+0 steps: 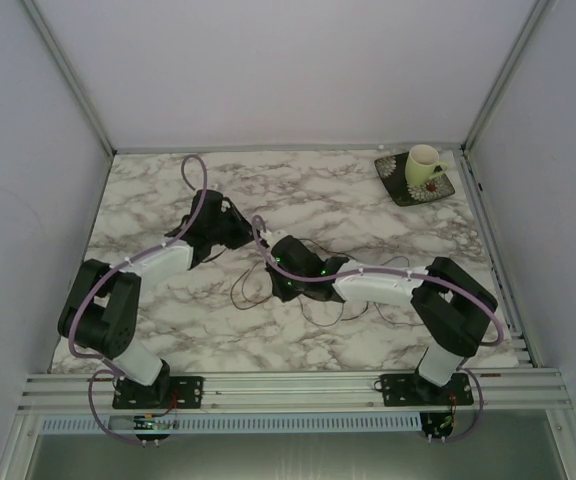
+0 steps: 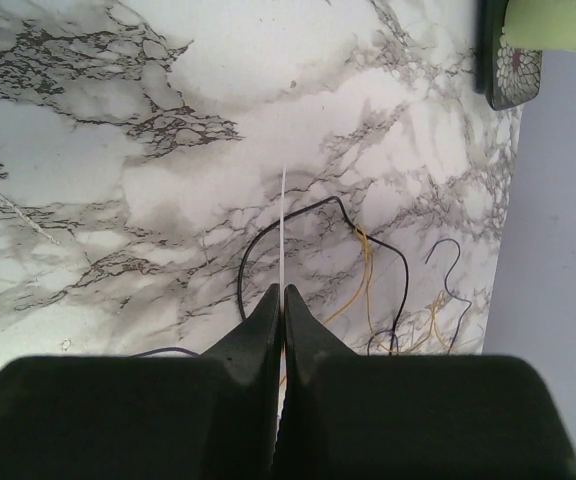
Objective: Zip-tie the wires
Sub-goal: Place the cable at the center of the board.
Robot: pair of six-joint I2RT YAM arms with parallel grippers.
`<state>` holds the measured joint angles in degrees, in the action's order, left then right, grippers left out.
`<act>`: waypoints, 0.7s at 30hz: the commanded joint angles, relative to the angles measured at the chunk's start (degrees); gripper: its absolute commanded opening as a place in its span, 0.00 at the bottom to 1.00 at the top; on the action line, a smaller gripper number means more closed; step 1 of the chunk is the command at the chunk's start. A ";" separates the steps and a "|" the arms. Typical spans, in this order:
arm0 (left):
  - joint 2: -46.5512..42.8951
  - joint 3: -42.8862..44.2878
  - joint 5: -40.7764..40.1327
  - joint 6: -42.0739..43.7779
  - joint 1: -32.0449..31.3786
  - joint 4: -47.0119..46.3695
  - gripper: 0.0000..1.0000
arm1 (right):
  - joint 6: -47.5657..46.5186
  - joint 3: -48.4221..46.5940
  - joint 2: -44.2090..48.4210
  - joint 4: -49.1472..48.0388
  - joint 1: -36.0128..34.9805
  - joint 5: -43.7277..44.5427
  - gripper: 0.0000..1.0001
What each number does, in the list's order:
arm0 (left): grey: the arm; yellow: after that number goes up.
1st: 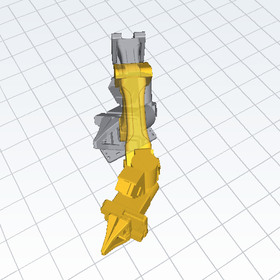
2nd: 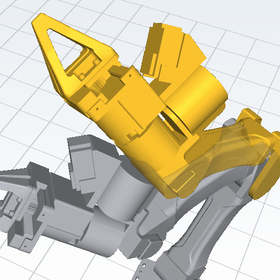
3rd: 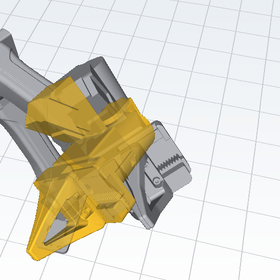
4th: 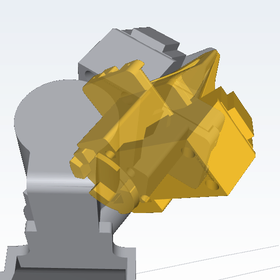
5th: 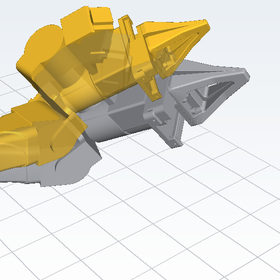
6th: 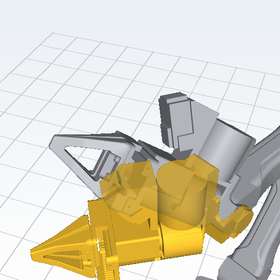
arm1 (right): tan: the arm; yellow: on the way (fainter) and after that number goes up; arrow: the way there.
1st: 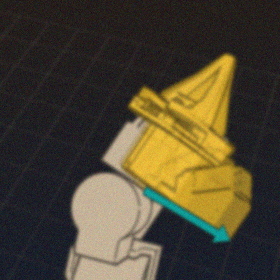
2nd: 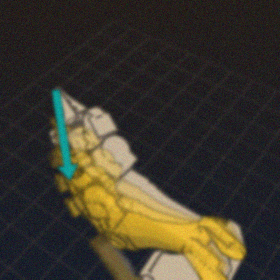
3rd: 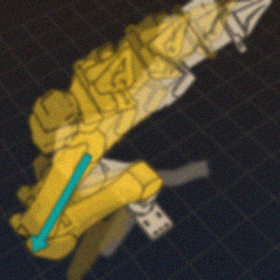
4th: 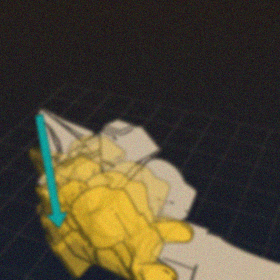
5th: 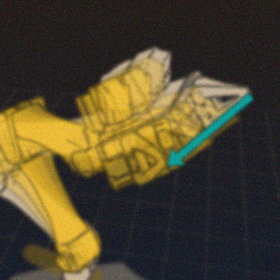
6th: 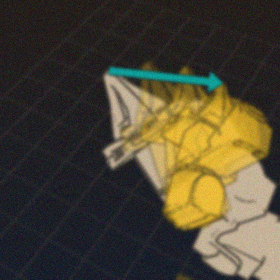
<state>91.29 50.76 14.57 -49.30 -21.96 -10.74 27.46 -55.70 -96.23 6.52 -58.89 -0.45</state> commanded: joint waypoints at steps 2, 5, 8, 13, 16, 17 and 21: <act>1.02 2.76 -3.16 0.46 1.89 -4.77 0.00 | -0.80 -0.61 -1.63 7.46 -1.63 -1.37 0.00; 1.22 2.46 -3.60 0.34 1.93 -5.23 0.00 | -1.38 -1.16 -2.15 8.06 -1.67 -1.12 0.00; 1.09 2.44 -3.68 0.49 1.92 -5.24 0.00 | -2.09 -2.29 -2.64 8.56 -1.61 -0.67 0.00; 1.40 2.79 -2.53 1.12 2.07 -4.95 0.00 | -2.48 -4.27 -2.24 8.59 0.02 -1.32 0.00; 1.65 2.89 -2.27 1.26 2.08 -4.43 0.00 | -2.54 -5.62 -1.17 8.60 1.44 -2.43 0.09; 1.70 3.02 -2.26 1.30 2.17 -4.16 0.00 | -2.63 -5.91 -0.51 8.59 1.73 -2.26 0.13; 1.26 3.32 -2.35 1.53 3.13 -3.53 0.00 | -3.04 -5.84 2.71 8.60 2.91 -1.82 0.27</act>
<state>92.77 51.55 13.43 -48.86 -20.12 -11.49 24.99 -59.66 -97.36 12.80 -56.88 -1.39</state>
